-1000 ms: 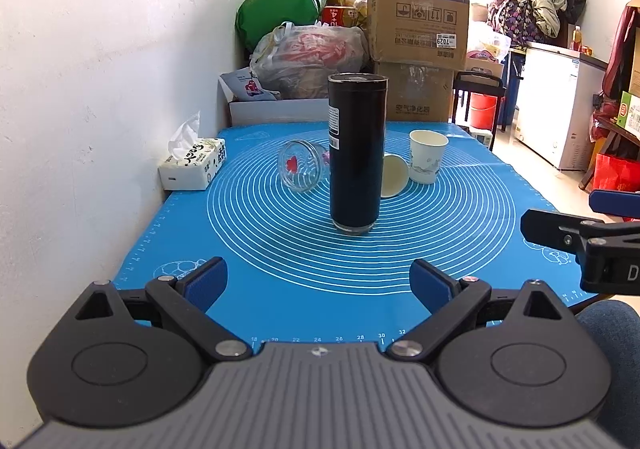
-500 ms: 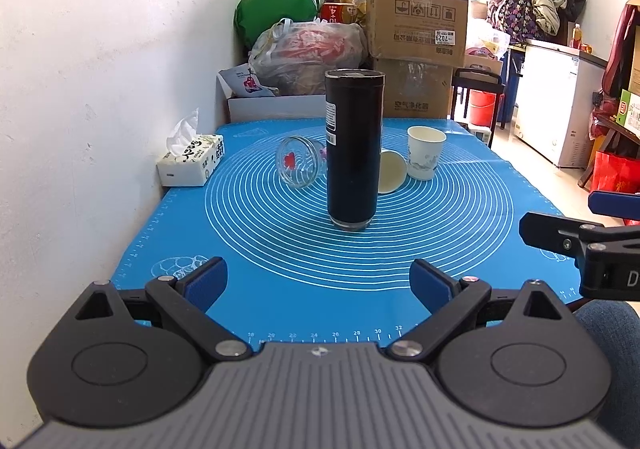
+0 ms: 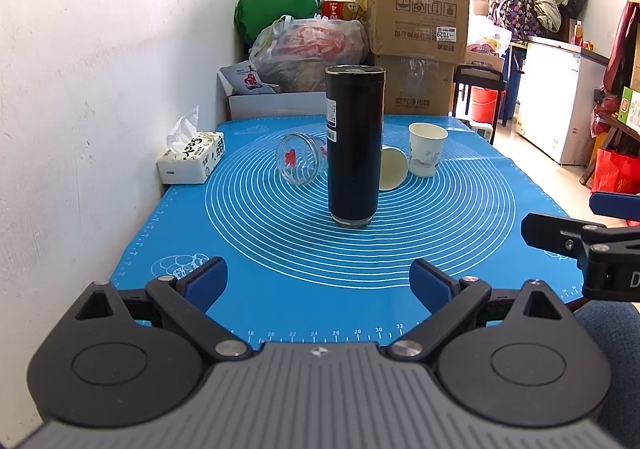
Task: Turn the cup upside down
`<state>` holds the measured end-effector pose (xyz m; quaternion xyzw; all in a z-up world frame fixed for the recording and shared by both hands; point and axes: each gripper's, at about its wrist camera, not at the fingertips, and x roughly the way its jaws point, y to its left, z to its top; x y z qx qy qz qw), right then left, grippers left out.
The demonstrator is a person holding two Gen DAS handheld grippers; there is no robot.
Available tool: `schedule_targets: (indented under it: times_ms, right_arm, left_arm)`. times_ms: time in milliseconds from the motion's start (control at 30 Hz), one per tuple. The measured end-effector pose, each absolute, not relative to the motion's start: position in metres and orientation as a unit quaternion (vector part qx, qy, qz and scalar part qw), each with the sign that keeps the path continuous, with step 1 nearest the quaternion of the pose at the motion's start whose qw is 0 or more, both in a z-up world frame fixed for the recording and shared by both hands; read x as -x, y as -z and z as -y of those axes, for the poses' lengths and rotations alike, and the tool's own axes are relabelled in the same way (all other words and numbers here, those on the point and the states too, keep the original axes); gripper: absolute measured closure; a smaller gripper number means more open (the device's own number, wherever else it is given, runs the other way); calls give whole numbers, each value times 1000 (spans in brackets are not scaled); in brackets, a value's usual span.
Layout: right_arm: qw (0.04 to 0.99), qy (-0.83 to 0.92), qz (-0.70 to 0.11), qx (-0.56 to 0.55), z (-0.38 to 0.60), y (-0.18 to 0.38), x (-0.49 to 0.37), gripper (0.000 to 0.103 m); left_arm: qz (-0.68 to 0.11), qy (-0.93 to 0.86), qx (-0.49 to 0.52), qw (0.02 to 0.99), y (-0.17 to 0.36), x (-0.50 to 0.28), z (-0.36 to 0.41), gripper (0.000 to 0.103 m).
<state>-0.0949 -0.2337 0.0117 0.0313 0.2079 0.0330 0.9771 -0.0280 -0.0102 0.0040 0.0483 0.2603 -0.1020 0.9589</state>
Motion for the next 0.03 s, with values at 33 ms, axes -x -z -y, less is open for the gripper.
schedule_targets:
  times_ms: [33]
  right_arm:
    - [977, -33, -208, -31, 234, -12, 95, 2]
  left_arm:
    - [-261, 102, -48, 959, -4, 28, 10, 6]
